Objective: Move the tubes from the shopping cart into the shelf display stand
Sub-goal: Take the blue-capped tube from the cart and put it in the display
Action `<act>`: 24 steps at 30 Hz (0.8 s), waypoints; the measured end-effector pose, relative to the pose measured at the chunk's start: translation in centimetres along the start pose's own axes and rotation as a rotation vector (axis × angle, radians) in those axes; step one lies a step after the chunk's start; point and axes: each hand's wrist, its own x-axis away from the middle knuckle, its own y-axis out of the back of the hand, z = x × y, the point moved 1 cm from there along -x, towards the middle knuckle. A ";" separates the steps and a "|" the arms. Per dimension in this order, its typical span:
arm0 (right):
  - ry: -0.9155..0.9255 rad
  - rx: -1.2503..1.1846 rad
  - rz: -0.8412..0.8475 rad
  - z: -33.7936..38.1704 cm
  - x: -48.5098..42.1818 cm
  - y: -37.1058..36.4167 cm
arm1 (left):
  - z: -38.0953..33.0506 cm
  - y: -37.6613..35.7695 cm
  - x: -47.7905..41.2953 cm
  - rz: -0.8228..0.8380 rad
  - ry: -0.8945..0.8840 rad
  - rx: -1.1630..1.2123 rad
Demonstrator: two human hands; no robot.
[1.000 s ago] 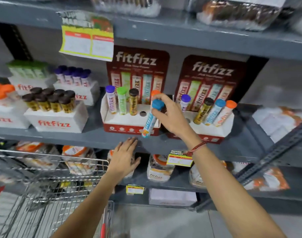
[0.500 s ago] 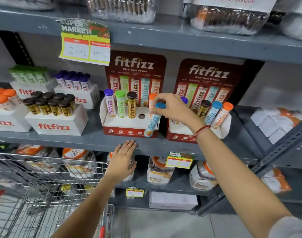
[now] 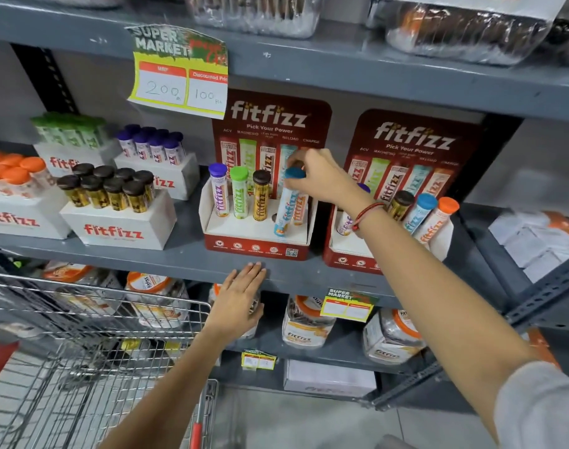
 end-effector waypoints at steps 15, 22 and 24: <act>-0.095 0.031 -0.116 -0.3 -3.6 -1.2 | 0.5 -0.5 0.1 0.027 0.012 0.010; -0.100 0.116 -0.051 0.2 -3.3 -2.0 | 0.4 -0.4 0.1 0.040 0.022 -0.005; -0.103 0.185 0.000 0.0 -3.0 -2.6 | 0.4 -0.5 0.1 0.039 0.029 -0.007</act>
